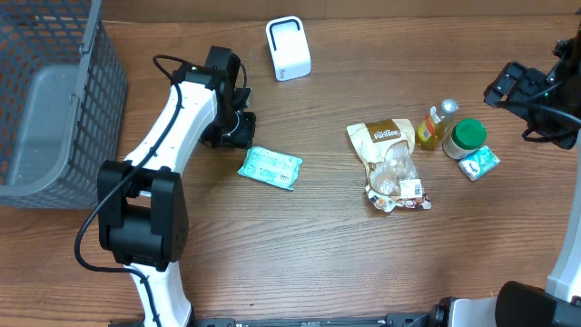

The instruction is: Scan the item barcode

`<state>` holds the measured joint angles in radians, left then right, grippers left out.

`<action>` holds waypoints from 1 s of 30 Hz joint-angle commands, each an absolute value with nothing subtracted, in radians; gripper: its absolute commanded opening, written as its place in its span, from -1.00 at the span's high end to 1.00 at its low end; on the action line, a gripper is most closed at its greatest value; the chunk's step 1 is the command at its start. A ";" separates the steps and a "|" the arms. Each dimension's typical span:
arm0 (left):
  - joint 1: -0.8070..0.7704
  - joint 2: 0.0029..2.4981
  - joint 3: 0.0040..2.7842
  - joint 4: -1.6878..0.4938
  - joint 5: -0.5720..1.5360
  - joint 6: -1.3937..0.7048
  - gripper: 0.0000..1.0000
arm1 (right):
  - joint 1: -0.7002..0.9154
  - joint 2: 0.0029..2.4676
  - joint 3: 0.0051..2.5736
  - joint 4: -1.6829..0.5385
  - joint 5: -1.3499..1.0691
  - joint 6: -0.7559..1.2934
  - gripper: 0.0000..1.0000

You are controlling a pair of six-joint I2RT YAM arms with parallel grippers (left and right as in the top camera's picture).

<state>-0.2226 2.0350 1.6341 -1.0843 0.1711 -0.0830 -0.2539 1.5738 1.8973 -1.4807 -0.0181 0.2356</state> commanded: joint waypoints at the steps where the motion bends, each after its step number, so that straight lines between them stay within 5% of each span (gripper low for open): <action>1: -0.229 2.040 1.600 -1.030 0.233 -0.022 0.31 | -0.255 1.563 1.917 -1.476 -0.013 0.240 -1.00; 23: -0.231 2.040 1.429 -0.917 0.260 -0.022 0.34 | -0.255 1.563 1.917 -1.476 -0.013 0.239 -1.00; 30: -0.236 2.040 1.394 -0.973 0.345 -0.022 0.71 | -0.255 1.563 1.917 -1.476 -0.013 0.239 -1.00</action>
